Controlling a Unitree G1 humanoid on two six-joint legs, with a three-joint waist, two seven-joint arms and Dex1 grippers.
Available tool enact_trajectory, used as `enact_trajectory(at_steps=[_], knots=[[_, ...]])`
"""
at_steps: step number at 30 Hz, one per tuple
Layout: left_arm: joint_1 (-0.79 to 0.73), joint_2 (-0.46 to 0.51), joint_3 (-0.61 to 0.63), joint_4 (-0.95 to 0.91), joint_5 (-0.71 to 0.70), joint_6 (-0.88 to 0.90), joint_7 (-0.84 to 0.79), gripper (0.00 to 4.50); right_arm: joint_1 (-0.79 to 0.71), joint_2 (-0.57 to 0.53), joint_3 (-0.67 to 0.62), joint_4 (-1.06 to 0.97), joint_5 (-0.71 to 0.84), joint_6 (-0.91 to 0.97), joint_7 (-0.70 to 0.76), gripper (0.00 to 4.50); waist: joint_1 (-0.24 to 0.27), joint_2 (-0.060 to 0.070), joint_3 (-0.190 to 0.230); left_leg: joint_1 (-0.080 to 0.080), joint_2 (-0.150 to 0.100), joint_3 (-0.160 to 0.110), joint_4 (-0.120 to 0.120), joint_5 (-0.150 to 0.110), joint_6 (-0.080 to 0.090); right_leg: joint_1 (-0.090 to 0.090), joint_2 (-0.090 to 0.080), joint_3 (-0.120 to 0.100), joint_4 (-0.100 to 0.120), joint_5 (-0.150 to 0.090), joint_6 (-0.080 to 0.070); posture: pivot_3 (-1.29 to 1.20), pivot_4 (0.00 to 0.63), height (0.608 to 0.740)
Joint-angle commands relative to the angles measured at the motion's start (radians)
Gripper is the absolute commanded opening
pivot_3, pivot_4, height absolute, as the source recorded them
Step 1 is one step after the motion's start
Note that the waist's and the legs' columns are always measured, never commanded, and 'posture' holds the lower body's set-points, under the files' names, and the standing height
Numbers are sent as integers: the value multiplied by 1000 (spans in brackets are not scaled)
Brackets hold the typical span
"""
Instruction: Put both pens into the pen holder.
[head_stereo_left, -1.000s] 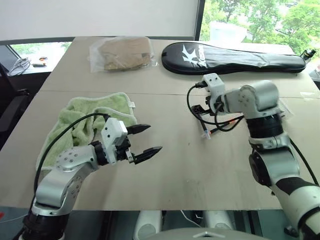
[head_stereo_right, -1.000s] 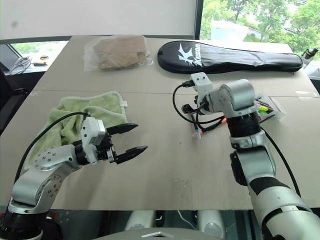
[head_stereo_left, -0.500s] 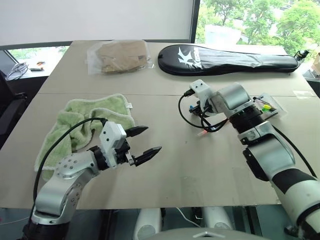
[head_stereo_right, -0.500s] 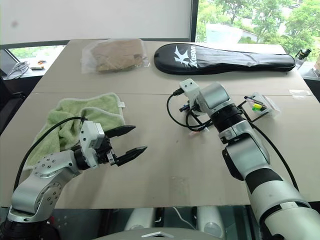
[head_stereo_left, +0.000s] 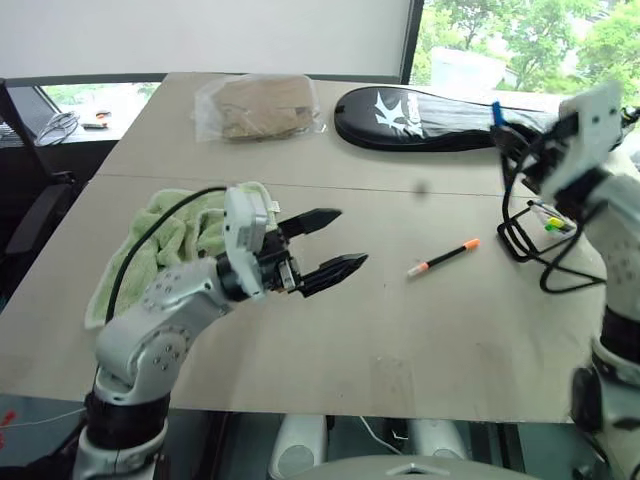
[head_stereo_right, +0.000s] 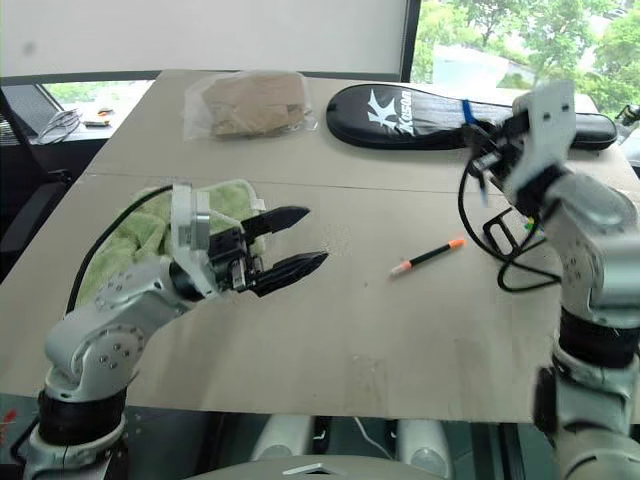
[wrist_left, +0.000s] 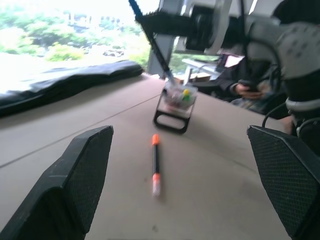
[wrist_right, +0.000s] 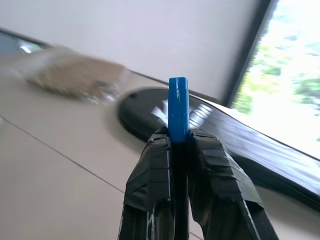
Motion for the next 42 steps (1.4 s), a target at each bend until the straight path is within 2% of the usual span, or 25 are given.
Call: enact_trajectory(at_steps=[1, 4, 9, 13, 24, 26, 27, 28, 34, 37, 42], knots=[[-56, -7, -42, 5, -26, 15, -27, 4500, 61, -25, 7, -2, -79, -251, 5, 48, -19, 0, 0, 3, 0, 0, 0, 0, 0, 1, 1, 3, 0, -1, 0, 0, 150, 740], [-88, -5, -69, 36, -8, 8, -60, 4500, 106, -36, 30, 95, -133, -434, 20, 48, -31, 0, 0, 17, 1, 0, -1, 0, 0, 11, 4, 7, 0, -2, -2, 0, 150, 740], [-105, 1, -73, 65, 11, -2, -90, 4500, 87, -38, 63, 262, -180, -634, 30, 48, -25, 0, 0, 16, 1, -2, -1, 0, 0, 12, 8, 8, 0, -1, -3, 0, 150, 740], [-92, 3, -64, 54, 18, -5, -86, 4500, 47, -30, 75, 374, -185, -722, 32, 48, -23, 0, 0, 15, 1, 0, -1, 0, 0, 11, 7, 11, -1, -1, -3, 0, 150, 740], [-28, 15, -40, -21, -3, -1, -72, 4500, -30, -99, 103, 699, -241, -927, 74, 48, -20, 0, 1, 15, 0, 0, -1, 0, 0, 11, 6, 11, -3, -1, -3, 0, 150, 740], [-30, 15, -42, -19, -2, -2, -71, 4500, -30, -109, 94, 715, -219, -919, 95, 977, -21, 0, 1, 15, 0, 0, -1, 0, 0, 11, 6, 11, -2, -1, -3, 0, 150, 740], [-31, 15, -44, -18, -2, -3, -72, 4500, -25, -115, 88, 714, -211, -915, 102, 1196, -21, 0, 1, 15, 0, 0, -1, 0, 0, 11, 6, 11, -2, -1, -3, 0, 150, 740], [-31, 15, -44, -17, -2, -4, -72, 4500, -20, -121, 83, 708, -206, -913, 106, 1772, -21, 0, 1, 15, 0, 0, -1, 0, 0, 11, 6, 11, -2, -1, -3, 0, 150, 740], [-31, 17, -45, -5, 3, -7, -82, 4500, 37, -145, 52, 567, -179, -848, 92, 4478, -19, 0, 1, 15, 0, 0, -1, 0, 0, 11, 6, 11, -2, -1, -3, 0, 150, 740], [-27, 24, -45, 15, 10, -6, -94, 4500, 62, -136, 25, 398, -111, -709, 85, 4478, -20, 0, 1, 15, 1, 0, -1, 0, 0, 11, 6, 11, -2, -1, -3, 0, 150, 740], [-37, 46, -88, 44, 90, 19, -55, 4500, 193, -178, 36, -42, 63, -309, 116, 4478, -14, 0, 1, 15, 1, -1, -1, 0, 0, 11, 6, 10, -1, -2, -3, 0, 150, 740]])
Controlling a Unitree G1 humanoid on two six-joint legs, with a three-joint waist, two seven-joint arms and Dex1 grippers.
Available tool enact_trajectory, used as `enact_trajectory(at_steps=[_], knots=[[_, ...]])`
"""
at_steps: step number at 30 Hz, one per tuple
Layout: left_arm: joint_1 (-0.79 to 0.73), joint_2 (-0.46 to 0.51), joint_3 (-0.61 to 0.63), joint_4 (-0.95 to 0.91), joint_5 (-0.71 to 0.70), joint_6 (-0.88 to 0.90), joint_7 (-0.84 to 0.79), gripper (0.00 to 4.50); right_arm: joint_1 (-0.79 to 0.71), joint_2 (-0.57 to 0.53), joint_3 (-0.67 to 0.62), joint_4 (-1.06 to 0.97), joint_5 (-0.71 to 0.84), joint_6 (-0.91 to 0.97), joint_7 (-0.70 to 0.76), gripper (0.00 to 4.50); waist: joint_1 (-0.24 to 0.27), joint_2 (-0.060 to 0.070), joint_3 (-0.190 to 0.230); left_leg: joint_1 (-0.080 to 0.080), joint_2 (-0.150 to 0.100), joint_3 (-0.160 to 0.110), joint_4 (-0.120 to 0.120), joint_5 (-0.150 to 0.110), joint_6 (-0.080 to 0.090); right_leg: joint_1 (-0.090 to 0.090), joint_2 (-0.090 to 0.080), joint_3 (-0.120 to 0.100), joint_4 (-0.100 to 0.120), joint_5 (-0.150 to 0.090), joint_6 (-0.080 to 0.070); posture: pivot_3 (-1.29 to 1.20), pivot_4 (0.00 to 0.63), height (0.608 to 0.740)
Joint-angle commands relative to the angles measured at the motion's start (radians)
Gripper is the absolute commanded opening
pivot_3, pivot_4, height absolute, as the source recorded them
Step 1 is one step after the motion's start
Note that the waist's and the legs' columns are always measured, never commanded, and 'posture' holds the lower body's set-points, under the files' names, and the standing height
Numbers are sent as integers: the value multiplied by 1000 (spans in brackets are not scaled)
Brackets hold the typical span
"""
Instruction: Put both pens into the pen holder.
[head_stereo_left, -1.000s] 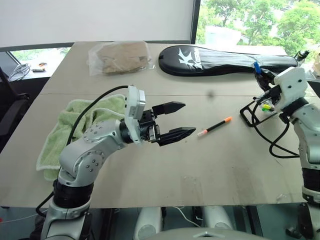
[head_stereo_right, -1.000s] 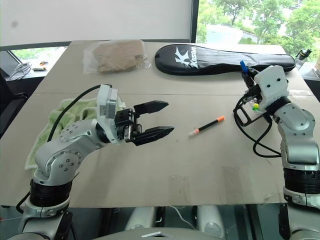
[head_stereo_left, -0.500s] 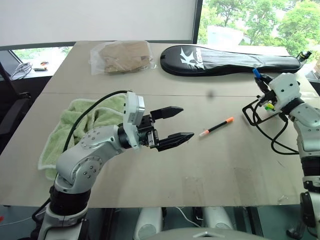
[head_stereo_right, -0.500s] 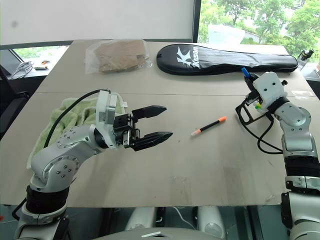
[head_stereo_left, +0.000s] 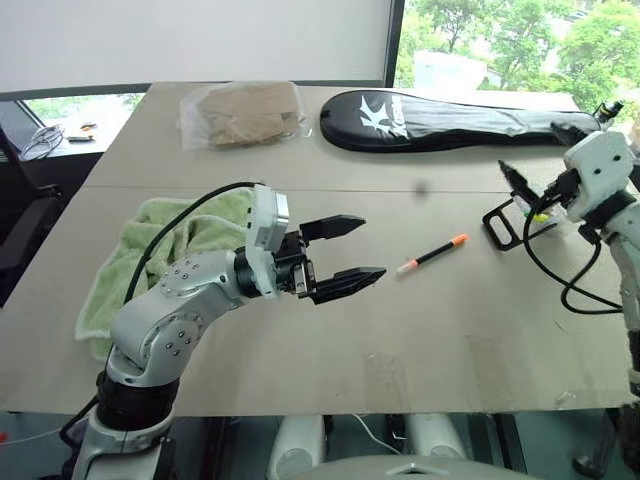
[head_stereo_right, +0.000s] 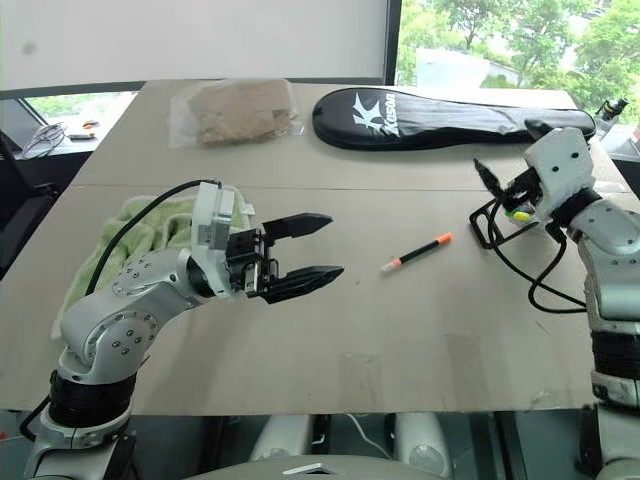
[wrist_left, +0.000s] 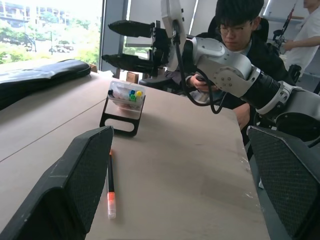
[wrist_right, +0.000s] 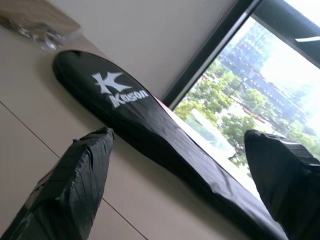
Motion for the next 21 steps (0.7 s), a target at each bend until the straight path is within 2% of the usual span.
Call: enact_trajectory(at_steps=[1, 4, 5, 8, 11, 15, 21], knots=[[-20, 15, -28, 9, 48, 16, 28, 4500, 71, -34, -23, -301, 153, 232, 25, 4478, 6, 0, 0, 0, 0, 0, 0, 0, 0, 0, 0, 0, 0, 0, 0, 0, 150, 740], [-149, 65, -130, 68, 144, 184, 118, 4500, 226, -53, -41, -487, 303, 328, 97, 4478, 27, -1, 1, 0, 0, -1, 0, 0, 0, 0, 0, 0, -1, 0, 0, 0, 150, 740], [-203, 80, -161, 113, 157, 219, 96, 4500, 275, -60, -42, -523, 315, 338, 109, 4478, 34, -2, 0, -1, -1, -1, 0, 0, 0, 1, -1, -2, -1, 0, 0, 0, 150, 740], [-318, 105, -208, 245, 191, 231, 7, 4500, 347, -75, -38, -564, 312, 379, 93, 4478, 36, -2, 1, -1, -1, -1, 1, 0, 0, 1, 0, -1, -1, 0, 0, 0, 150, 740], [-416, 111, -290, 386, 283, 185, -77, 4500, 396, -46, -58, -592, 343, 422, 55, 4478, 23, -2, 0, 0, -2, -1, 2, 0, 0, 1, -1, 2, -2, 0, 1, 0, 150, 740], [-542, 26, -390, 519, 341, 181, -171, 4500, 514, -43, -74, -640, 311, 395, 59, 4478, 27, -3, 1, -2, -2, 0, 0, 0, 0, 0, -1, 0, -2, 0, 0, 0, 150, 740], [-715, -172, -487, 742, 444, 182, -196, 4500, 651, 31, -163, -706, 325, 374, 9, 4478, 31, -4, 2, -5, -3, 0, 1, 0, 0, 0, -1, 0, -2, -2, 3, 0, 150, 740]])
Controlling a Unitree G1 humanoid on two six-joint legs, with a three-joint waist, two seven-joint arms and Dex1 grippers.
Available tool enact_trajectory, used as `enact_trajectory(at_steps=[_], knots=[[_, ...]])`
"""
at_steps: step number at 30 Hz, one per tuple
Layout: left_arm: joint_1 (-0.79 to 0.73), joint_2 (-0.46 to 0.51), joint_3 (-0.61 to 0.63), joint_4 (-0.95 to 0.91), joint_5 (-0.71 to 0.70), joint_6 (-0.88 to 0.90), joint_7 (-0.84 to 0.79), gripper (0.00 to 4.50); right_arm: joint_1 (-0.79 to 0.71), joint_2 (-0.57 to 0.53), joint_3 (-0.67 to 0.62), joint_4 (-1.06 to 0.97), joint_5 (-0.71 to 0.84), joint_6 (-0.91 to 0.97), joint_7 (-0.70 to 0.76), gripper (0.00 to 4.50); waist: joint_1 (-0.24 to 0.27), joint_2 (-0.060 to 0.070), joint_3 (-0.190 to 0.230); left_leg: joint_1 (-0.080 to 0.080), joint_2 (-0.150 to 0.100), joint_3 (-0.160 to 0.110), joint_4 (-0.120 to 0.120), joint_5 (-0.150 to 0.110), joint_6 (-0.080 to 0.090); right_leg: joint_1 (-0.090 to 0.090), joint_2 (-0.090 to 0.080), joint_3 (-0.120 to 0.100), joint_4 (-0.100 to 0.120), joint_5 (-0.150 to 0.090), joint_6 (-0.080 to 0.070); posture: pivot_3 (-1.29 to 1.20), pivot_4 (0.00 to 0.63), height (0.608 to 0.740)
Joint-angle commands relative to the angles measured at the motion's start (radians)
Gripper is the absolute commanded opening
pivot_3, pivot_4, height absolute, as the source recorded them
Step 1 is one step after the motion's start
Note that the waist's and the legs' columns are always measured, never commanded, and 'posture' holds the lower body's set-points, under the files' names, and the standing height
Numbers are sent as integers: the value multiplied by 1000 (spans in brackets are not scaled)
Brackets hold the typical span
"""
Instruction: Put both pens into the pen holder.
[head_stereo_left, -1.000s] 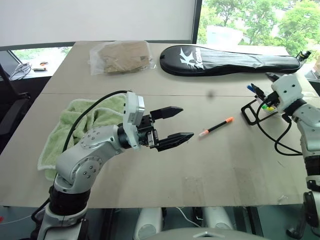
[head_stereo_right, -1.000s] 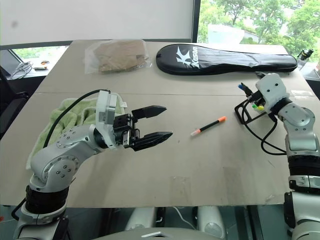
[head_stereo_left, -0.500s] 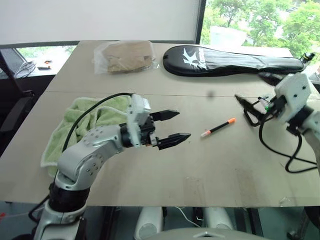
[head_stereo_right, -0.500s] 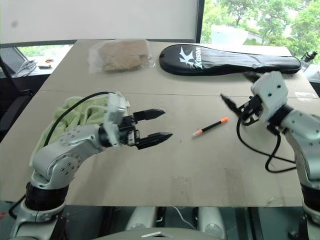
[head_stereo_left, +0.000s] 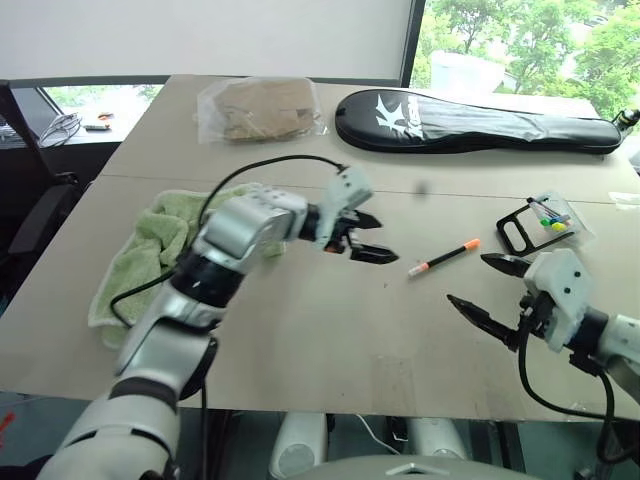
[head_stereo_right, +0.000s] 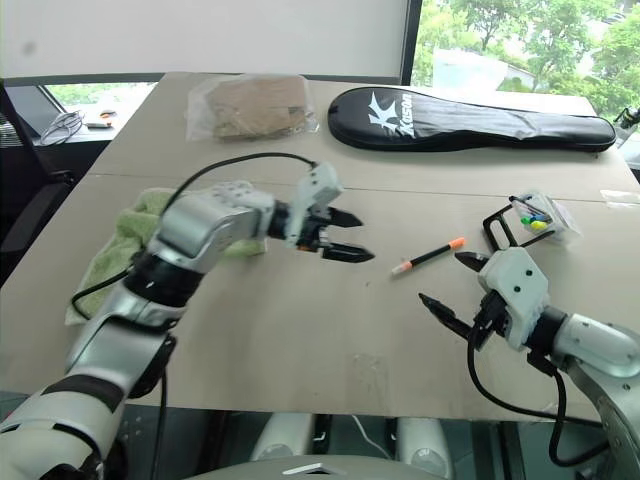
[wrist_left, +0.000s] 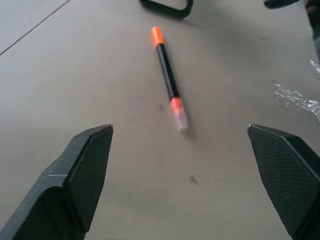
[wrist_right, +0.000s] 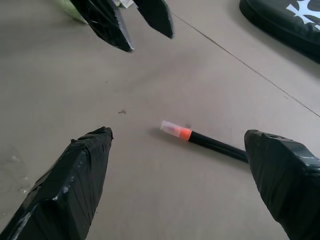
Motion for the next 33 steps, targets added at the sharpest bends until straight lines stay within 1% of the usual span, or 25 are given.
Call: enact_trajectory(at_steps=[1, 4, 6, 9, 11, 12, 14, 15, 16, 19, 23, 24, 25, 27, 29, 31, 32, 33], knots=[[-100, -104, -60, 140, 90, -43, -8, 4500, 80, 54, -92, -85, -1, -32, -53, 4478, -3, 0, 0, 0, 0, 0, 0, 0, 0, 0, 0, 0, 0, 0, 0, 0, 150, 740], [-159, -220, -101, 295, 167, -123, -21, 4500, 163, 117, -101, -148, -40, -40, -119, 4478, 5, 0, 0, 0, 0, -1, 0, 0, 0, 0, 0, -1, 0, 0, 0, 0, 150, 740], [-164, -241, -99, 334, 197, -172, -43, 4500, 175, 138, -73, -176, -50, -9, -162, 4478, -9, 0, 0, 1, 0, 0, 0, 0, 0, 0, 0, 0, 0, 0, 0, 0, 150, 740], [-151, -229, -66, 323, 198, -196, -89, 4500, 145, 140, 7, -195, -52, 56, -208, 4478, -27, 0, 0, 2, 2, -2, 0, 0, 0, -1, 1, 3, 1, 0, 0, 0, 150, 740], [-119, -186, -41, 262, 181, -192, -129, 4500, 57, 119, 102, -142, -154, 87, -279, 4478, -40, 1, 0, 3, 2, -3, 0, 0, 0, -1, 1, 3, 2, 0, 0, 0, 150, 740], [-85, -151, -24, 203, 166, -206, -158, 4500, 2, 95, 158, -113, -210, 81, -291, 4478, -42, 1, 0, 3, 2, -3, -1, 0, 0, -2, 1, 3, 3, 0, -1, 0, 150, 740], [3, -46, 3, 47, 141, -190, -208, 4500, -120, 16, 236, -38, -227, 75, -203, 4478, -59, 2, 0, 5, 2, -1, -1, 0, 0, -2, 1, 6, 3, 1, -1, 0, 150, 740], [41, -10, 20, -15, 127, -186, -223, 4500, -163, -28, 252, 1, -203, 70, -129, 4478, -59, 3, 0, 5, 2, 0, -1, 0, 0, -3, 1, 7, 3, 1, -2, 0, 150, 740], [74, 27, 35, -77, 110, -152, -227, 4500, -211, -86, 272, 59, -210, 50, -60, 4478, -53, 2, 1, 4, 2, -1, -2, 0, 0, -3, 1, 7, 3, 1, -2, 0, 150, 740], [161, 94, 82, -216, 75, -102, -212, 4500, -348, -201, 327, 230, -236, -28, 106, 4478, -35, 2, 1, 2, 2, -2, -2, 0, 0, -4, 1, 6, 3, 1, -2, 0, 150, 740], [264, 154, 151, -355, 42, -58, -170, 4500, -567, -259, 439, 470, -248, -124, 348, 4478, -18, 1, 2, 1, 0, 1, 0, -2, 3, -4, 0, 8, 1, 0, 0, 0, 150, 740], [302, 178, 167, -397, 43, -68, -163, 4500, -642, -266, 494, 549, -283, -152, 419, 4478, -15, 1, 2, 1, 0, 1, 0, -2, 3, -4, 0, 9, 1, 0, 0, 0, 150, 740], [349, 203, 191, -442, 42, -88, -156, 4500, -731, -260, 560, 639, -331, -179, 492, 4478, -21, 1, 2, 1, 0, 1, 0, -2, 3, -4, 0, 9, 1, 0, 0, 0, 150, 740], [427, 222, 241, -513, 26, -125, -135, 4500, -875, -232, 660, 794, -412, -250, 592, 4478, -28, 1, 3, 2, 0, 4, 0, -2, 3, -4, 1, 11, 1, 0, 0, 0, 150, 740], [495, 201, 302, -566, -16, -186, -130, 4500, -983, -191, 723, 922, -472, -307, 657, 4478, -32, 1, 3, 2, 1, 3, 0, -2, 3, -5, 1, 11, 2, 0, 0, 0, 150, 740], [557, 182, 349, -609, -51, -227, -120, 4500, -1068, -142, 758, 1042, -496, -336, 724, 4478, -36, 2, 3, 2, 1, 3, 0, -2, 3, -5, 1, 11, 2, 0, 0, 0, 150, 740], [616, 183, 377, -636, -57, -270, -123, 4500, -1130, -99, 789, 1136, -525, -359, 757, 4478, -34, 1, 3, 2, 1, 3, 0, -2, 3, -5, 1, 10, 3, 1, -2, 0, 150, 740], [664, 188, 398, -658, -62, -298, -125, 4500, -1178, -64, 815, 1213, -551, -386, 786, 4478, -42, 1, 3, 2, 1, 3, 0, -2, 3, -5, 1, 10, 3, 2, -3, 0, 150, 740]])
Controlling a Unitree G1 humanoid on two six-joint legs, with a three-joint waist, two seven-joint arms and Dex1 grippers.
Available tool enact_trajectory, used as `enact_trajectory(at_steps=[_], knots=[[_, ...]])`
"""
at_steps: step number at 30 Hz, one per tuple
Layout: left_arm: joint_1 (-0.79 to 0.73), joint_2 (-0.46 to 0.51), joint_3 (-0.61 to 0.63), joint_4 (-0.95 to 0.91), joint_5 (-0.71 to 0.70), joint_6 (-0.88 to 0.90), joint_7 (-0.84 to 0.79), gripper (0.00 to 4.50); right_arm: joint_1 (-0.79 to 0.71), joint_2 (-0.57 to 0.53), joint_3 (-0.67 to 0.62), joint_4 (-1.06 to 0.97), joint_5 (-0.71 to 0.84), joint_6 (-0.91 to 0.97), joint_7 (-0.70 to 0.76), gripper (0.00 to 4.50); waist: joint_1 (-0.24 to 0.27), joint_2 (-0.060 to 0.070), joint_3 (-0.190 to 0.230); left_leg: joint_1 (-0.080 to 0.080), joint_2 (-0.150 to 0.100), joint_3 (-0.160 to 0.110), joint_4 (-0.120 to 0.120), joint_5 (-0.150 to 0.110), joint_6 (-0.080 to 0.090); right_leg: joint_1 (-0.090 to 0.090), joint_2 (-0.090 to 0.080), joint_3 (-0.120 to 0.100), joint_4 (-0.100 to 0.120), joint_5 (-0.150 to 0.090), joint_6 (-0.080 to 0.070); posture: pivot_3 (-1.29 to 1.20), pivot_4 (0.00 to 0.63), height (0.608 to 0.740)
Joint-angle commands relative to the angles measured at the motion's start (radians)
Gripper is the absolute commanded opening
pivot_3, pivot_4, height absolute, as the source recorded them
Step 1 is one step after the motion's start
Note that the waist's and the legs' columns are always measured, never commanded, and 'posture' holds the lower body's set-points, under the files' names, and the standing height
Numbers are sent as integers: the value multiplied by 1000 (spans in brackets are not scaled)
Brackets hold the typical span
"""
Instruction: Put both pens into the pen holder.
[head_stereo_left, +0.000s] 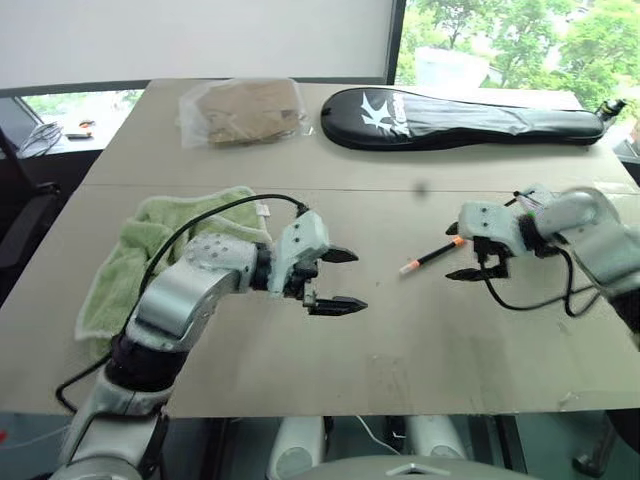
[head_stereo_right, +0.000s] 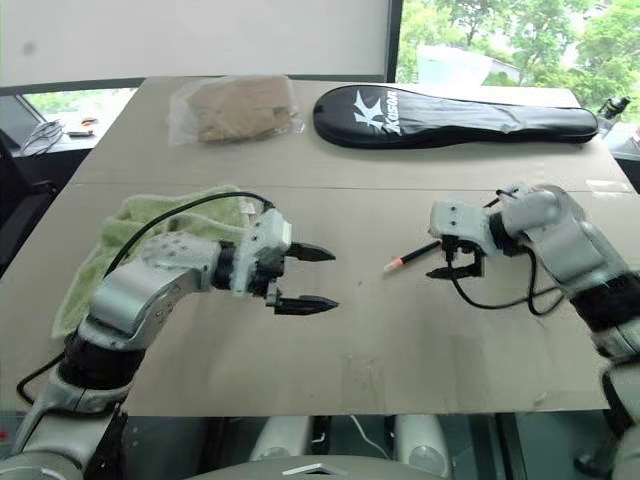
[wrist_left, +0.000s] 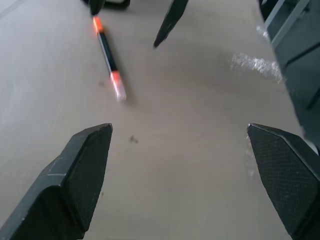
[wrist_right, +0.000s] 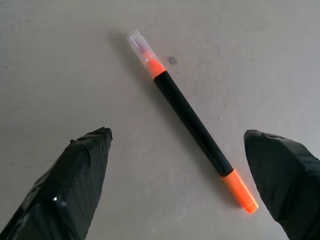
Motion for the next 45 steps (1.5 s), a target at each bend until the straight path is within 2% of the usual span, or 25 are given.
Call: enact_trajectory(at_steps=[1, 5, 11, 13, 14, 15, 17, 21, 22, 23, 27, 30, 32, 34, 39, 42, 45], knots=[[135, 11, 103, -103, -35, -116, 10, 4500, -157, 100, 72, 244, -88, -84, 116, 4478, -13, 1, 0, 1, 0, 1, 0, 0, 0, 0, 0, 1, 0, 0, -1, 0, 150, 740], [225, 11, 159, -141, -86, -135, 33, 4500, -251, 197, 113, 405, -155, -122, 162, 4478, -3, 1, 0, 1, 0, 1, 0, 0, 0, 0, 0, 1, 1, 1, -1, 0, 150, 740], [356, 22, 249, -186, -128, -132, 94, 4500, -304, 297, 131, 515, -214, -146, 185, 4478, -4, 1, 0, 1, 1, 2, 0, 0, 0, 0, -1, 2, 1, 1, -1, 0, 150, 740], [387, 23, 263, -193, -131, -138, 111, 4500, -302, 312, 143, 523, -235, -157, 196, 3969, -5, 1, 0, 1, 1, 2, 0, 0, 0, 0, -2, 1, 1, 1, -1, 0, 150, 740], [394, 22, 266, -192, -131, -142, 116, 4500, -298, 321, 152, 520, -245, -155, 204, 3868, -6, 1, 0, 1, 1, 1, 0, 0, 0, 0, -1, 1, 1, 1, -1, 0, 150, 740], [398, 21, 265, -192, -129, -145, 122, 4500, -295, 329, 157, 517, -252, -152, 208, 3295, -6, 1, 0, 1, 1, 2, 0, 0, 0, 0, -1, 1, 1, 1, -1, 0, 150, 740], [400, 19, 260, -195, -130, -151, 135, 4500, -292, 342, 168, 517, -278, -142, 202, 2797, -6, 1, -1, 2, 1, 1, 0, 0, 0, 0, -1, 1, 2, 1, -1, 0, 150, 740], [398, 17, 245, -195, -132, -160, 157, 4500, -278, 362, 164, 521, -312, -132, 184, 889, -7, 1, -2, 3, 1, 1, -1, 0, 0, 0, 0, 0, 2, 1, -1, 0, 150, 740], [397, 16, 241, -194, -131, -162, 161, 4500, -274, 363, 156, 517, -314, -133, 174, 290, -7, 0, -2, 3, 1, 1, -1, 0, 0, 1, 0, 0, 2, 1, -1, 0, 150, 740], [396, 16, 238, -192, -131, -165, 165, 4500, -270, 362, 147, 512, -313, -132, 168, 56, -8, 0, -3, 3, 1, 1, -1, 0, 0, 1, 0, 0, 2, 1, -1, 0, 150, 740], [390, 8, 227, -187, -129, -174, 184, 4500, -226, 323, 45, 392, -246, -75, 157, 56, -7, 0, -3, 5, 1, 1, 0, 0, 0, 3, 0, 0, 2, 1, -1, 0, 150, 740], [378, -11, 226, -179, -131, -176, 212, 4500, -178, 297, -165, 200, -103, 90, 86, 56, -4, 1, -2, 3, 2, 0, 0, 0, 0, 3, -1, -1, 2, 1, -1, 0, 150, 740], [368, -25, 226, -170, -132, -176, 230, 4500, -154, 316, -351, 76, 8, 191, -39, 56, -3, 2, -1, 2, 1, 0, -1, 0, 0, 2, -1, -1, 1, 1, -1, 0, 150, 740], [346, -41, 214, -161, -128, -176, 247, 4500, -124, 345, -544, -60, 80, 296, -228, 56, -3, 3, 0, 1, 1, 1, -1, 0, 0, 0, -1, 0, 2, 2, 0, 0, 150, 740], [253, -91, 205, -135, -215, -130, 259, 4500, 47, 417, -833, -409, 129, 458, -587, 56, 19, 0, -3, 1, 1, 1, -2, 0, -1, 1, -1, -3, 1, 2, 0, 0, 150, 740], [206, -94, 195, -113, -245, -118, 241, 4500, 125, 450, -885, -530, 151, 516, -704, 56, 20, 1, -2, 0, 1, 1, -1, 0, -1, 2, -1, -4, 1, 1, -1, 0, 150, 740], [143, -102, 155, -72, -245, -118, 217, 4500, 240, 456, -876, -582, 122, 445, -782, 56, 15, 3, -2, 2, 0, 2, 0, 0, -1, 2, -1, -1, 1, 1, -1, 0, 150, 740]])
